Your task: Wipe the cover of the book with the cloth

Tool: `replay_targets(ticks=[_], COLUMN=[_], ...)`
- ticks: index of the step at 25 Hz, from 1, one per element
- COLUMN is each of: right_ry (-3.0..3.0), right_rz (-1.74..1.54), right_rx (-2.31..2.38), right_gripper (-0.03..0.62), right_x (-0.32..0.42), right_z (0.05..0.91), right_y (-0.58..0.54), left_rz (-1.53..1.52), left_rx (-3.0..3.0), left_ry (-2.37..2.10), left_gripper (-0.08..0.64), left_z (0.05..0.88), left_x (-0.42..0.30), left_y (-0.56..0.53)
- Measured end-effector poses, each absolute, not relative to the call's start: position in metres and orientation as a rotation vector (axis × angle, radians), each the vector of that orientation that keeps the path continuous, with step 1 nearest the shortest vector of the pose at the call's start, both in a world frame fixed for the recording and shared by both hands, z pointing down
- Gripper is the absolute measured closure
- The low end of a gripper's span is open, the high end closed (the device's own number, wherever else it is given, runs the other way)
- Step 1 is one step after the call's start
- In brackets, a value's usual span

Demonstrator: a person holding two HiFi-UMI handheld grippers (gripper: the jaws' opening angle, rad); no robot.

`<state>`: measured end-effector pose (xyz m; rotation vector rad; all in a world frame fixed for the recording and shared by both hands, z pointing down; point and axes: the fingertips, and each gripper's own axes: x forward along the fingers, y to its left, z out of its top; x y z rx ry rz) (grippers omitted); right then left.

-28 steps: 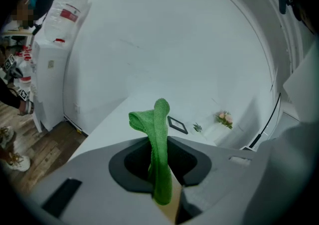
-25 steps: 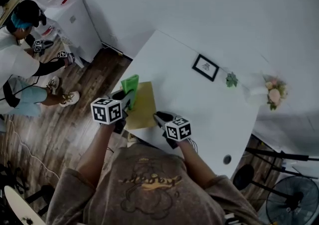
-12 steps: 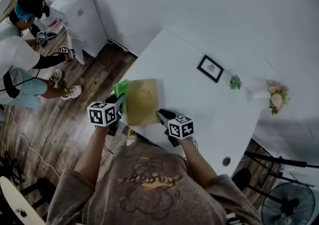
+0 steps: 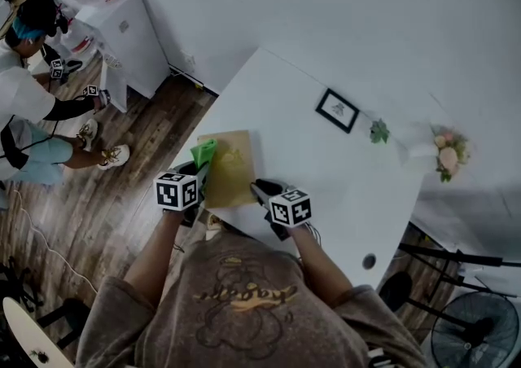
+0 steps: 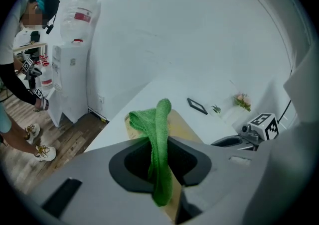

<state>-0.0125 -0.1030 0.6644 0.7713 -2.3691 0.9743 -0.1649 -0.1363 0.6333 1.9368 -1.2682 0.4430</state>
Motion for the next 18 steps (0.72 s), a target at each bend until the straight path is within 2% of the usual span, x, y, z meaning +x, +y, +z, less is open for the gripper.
replay_targets(ticks=[18], right_ry=[-2.366], right_rz=[0.963], right_rx=[0.817], right_gripper=[0.514], right_x=[-0.01], right_z=[0.664], right_y=[-0.105], left_rz=[0.485], left_rx=[1.947], left_ry=[-1.183], left_gripper=[0.491], left_z=[0.633], left_x=[-0.13], left_y=[-0.148])
